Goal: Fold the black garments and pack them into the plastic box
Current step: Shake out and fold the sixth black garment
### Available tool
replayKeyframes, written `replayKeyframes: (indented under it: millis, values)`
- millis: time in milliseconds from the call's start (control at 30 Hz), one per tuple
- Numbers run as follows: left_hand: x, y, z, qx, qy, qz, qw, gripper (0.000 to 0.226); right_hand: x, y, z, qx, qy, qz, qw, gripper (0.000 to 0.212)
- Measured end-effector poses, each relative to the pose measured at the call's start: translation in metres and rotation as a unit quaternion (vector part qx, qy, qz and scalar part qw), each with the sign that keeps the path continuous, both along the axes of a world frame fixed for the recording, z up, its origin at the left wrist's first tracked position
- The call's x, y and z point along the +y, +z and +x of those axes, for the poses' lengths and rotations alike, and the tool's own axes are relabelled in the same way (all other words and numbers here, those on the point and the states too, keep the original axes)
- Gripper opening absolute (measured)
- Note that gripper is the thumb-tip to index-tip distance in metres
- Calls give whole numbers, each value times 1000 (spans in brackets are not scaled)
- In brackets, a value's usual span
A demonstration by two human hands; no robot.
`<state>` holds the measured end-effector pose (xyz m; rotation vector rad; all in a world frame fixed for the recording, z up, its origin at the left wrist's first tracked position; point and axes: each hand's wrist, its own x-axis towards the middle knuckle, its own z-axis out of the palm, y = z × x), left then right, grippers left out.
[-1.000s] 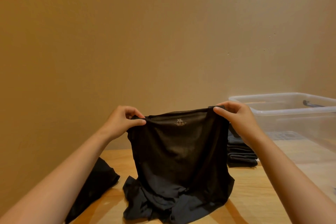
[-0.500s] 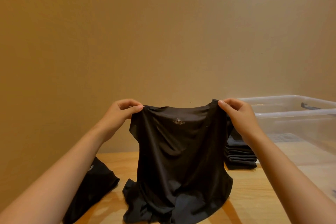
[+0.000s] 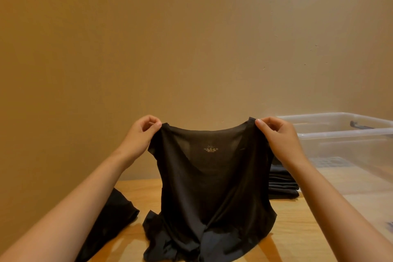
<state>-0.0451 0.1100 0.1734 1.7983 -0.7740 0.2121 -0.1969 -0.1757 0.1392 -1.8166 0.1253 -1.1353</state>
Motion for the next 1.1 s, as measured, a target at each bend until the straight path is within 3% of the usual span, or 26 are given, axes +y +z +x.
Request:
replayKeyframes:
  millis: [200,367,467,733,867,1000,1100]
  values:
    - [-9,0,-3,-103,68,0,992,13,-2,5,1,15,-35,-92,995,20]
    - [5,22,0,-108,36,1,994,14,-6,24,-8,2,-49,-124,991,21]
    - [13,39,0,-92,21,16,995,15,-5,41,-13,-1,-46,-134,990,34]
    - [15,90,5,-138,58,-4,989,5,-5,94,-15,-14,-65,-171,983,20]
    - [11,128,4,-235,112,0,965,8,-6,120,-8,-8,-115,-200,973,23]
    - [12,166,1,-330,172,79,925,13,-7,157,-9,-17,-159,-230,960,24]
    - [16,194,-9,-366,182,58,911,11,-4,186,-17,-31,-185,-253,949,25]
